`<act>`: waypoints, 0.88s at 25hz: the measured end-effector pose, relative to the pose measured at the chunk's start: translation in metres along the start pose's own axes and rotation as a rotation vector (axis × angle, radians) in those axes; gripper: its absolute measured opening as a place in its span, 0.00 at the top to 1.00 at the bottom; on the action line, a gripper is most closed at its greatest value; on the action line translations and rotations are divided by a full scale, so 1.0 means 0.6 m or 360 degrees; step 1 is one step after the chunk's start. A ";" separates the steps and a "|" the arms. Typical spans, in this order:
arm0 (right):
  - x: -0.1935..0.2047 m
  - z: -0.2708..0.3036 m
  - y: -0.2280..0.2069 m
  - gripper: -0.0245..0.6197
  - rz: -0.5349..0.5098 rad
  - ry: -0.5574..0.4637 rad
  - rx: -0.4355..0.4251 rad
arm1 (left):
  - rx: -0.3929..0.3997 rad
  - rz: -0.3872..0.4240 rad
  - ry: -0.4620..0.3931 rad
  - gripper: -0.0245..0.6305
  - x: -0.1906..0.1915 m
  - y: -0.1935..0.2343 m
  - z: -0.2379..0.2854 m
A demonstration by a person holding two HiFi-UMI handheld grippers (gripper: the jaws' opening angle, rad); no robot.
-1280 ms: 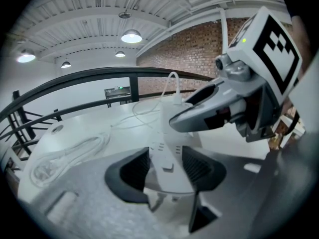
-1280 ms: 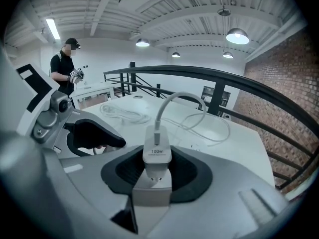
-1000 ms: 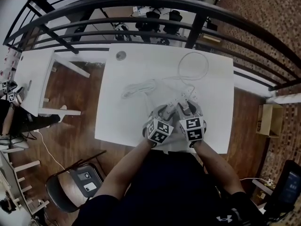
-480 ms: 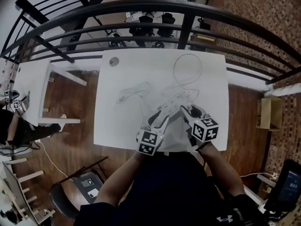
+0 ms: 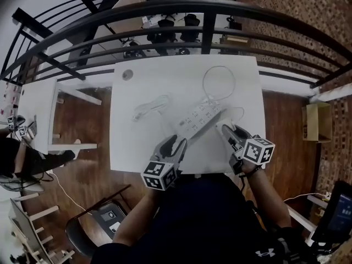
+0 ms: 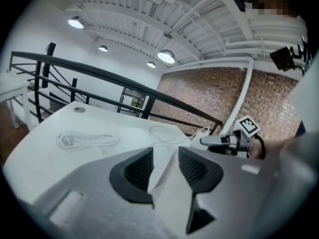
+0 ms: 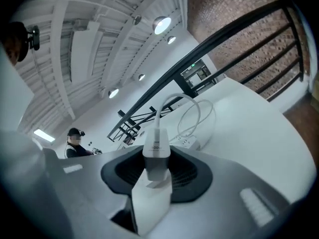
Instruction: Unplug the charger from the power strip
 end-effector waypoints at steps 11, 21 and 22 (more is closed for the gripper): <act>0.035 -0.045 -0.059 0.74 0.0465 0.0040 -0.0042 | 0.0026 -0.0139 0.0060 0.72 0.000 -0.035 0.004; 0.086 -0.046 -0.127 0.74 0.0465 0.0176 0.0061 | 0.0002 -0.0135 0.0080 0.72 0.007 -0.051 0.011; 0.090 -0.046 -0.132 0.74 0.0471 0.0182 0.0070 | 0.0003 -0.0137 0.0085 0.72 0.010 -0.051 0.011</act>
Point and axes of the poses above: the fingertips, and each gripper's own axes: z forward along the fingers, y to its left, x out of its underside, the point moved 2 cm from there along -z, backward along the fingers, and after that the axes turned 1 degree about x, right-handed, at the moved point
